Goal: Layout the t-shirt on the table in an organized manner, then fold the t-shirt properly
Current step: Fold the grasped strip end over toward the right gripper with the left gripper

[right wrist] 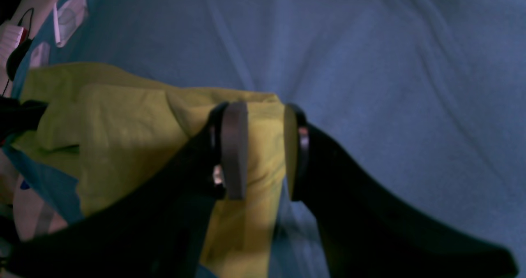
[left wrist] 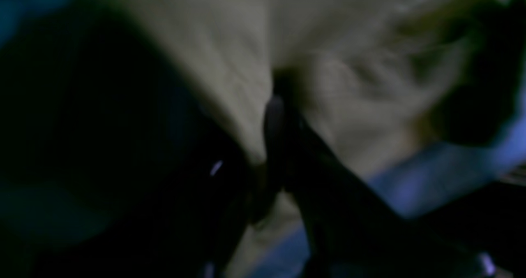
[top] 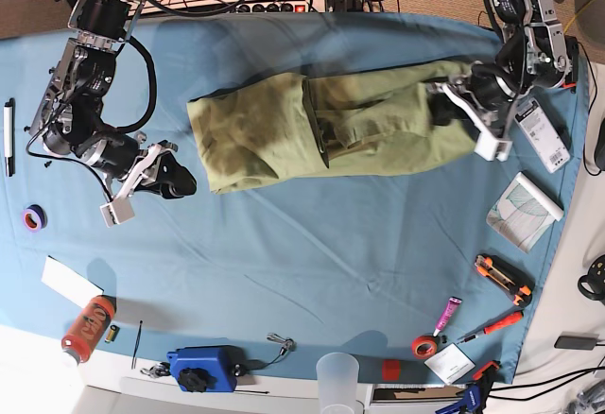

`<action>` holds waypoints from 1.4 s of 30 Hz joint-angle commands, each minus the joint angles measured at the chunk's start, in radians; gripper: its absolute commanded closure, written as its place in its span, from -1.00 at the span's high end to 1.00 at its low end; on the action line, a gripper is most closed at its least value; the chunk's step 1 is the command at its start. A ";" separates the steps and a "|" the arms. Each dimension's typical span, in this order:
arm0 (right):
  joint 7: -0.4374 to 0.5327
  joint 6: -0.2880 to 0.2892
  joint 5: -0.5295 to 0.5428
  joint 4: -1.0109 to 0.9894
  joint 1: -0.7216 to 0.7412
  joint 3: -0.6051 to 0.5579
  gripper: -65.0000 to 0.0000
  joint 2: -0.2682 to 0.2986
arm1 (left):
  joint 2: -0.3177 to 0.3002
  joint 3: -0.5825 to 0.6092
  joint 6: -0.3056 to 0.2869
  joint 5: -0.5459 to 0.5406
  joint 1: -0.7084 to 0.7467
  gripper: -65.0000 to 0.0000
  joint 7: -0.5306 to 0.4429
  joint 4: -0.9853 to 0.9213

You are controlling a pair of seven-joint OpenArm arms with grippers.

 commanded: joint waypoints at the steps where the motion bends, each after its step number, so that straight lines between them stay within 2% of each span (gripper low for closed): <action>1: 0.023 0.005 0.023 0.017 0.019 0.004 -0.51 0.014 | 0.003 -0.001 -0.039 -0.071 -0.007 -1.00 -0.010 0.044; 3: 0.023 0.005 0.009 0.017 0.019 0.004 -0.51 0.014 | 0.018 -0.001 -0.086 -0.119 -0.006 -1.00 -0.006 0.098; 7: 0.023 0.005 -0.026 0.017 0.019 0.004 -0.51 0.014 | 0.056 -0.001 -0.094 -0.121 -0.004 -1.00 -0.008 0.219; 10: 0.023 0.005 -0.026 0.017 0.019 0.004 -0.51 0.014 | 0.063 0.023 -0.097 -0.121 -0.005 -1.00 -0.035 0.259; 13: 0.023 0.005 -0.028 0.017 0.016 0.004 -0.51 0.013 | 0.063 0.116 -0.113 -0.120 -0.005 -1.00 -0.035 0.259; 15: 0.027 0.005 -0.051 0.017 0.016 0.004 -0.51 0.006 | 0.064 0.196 -0.124 -0.115 -0.005 -1.00 -0.070 0.260; 17: 0.031 0.005 -0.080 0.017 0.016 0.004 -0.51 -0.008 | 0.087 0.272 -0.126 -0.074 -0.015 -1.00 -0.113 0.266; 20: 0.036 0.005 -0.120 0.017 0.016 0.004 -0.51 -0.036 | 0.141 0.378 -0.123 -0.009 -0.067 -1.00 -0.125 0.271; 23: 0.061 0.005 -0.159 0.017 0.012 0.004 -0.51 -0.059 | 0.179 0.491 -0.085 0.118 -0.129 -1.00 -0.168 0.266; 26: 0.082 0.005 -0.212 0.017 0.011 0.004 -0.51 -0.073 | 0.182 0.601 -0.025 0.264 -0.189 -1.00 -0.189 0.226; 28: 0.106 0.005 -0.261 0.017 0.012 0.005 -0.51 -0.072 | 0.182 0.662 0.003 0.321 -0.220 -1.00 -0.192 0.178; 32: 0.182 -0.051 -0.411 0.017 0.013 0.005 -0.51 -0.071 | 0.184 0.743 0.009 0.351 -0.275 -1.00 -0.193 0.056; 34: 0.186 -0.067 -0.450 0.017 0.014 0.005 -0.51 -0.071 | 0.201 0.754 0.009 0.351 -0.299 -1.00 -0.193 -0.003; 36: 0.184 -0.067 -0.453 0.017 0.014 0.005 -0.51 -0.068 | 0.227 0.751 0.015 0.351 -0.319 -1.00 -0.201 -0.050; 39: 0.184 -0.067 -0.453 0.017 0.014 0.005 -0.51 -0.066 | 0.257 0.751 0.075 0.353 -0.353 -1.00 -0.228 -0.099; 41: 0.184 -0.067 -0.453 0.017 0.014 0.005 -0.51 -0.066 | 0.271 0.752 0.066 0.370 -0.376 -1.00 -0.233 -0.124; 42: 0.184 -0.067 -0.453 0.017 0.014 0.005 -0.51 -0.066 | 0.276 0.752 0.037 0.383 -0.385 -1.00 -0.233 -0.135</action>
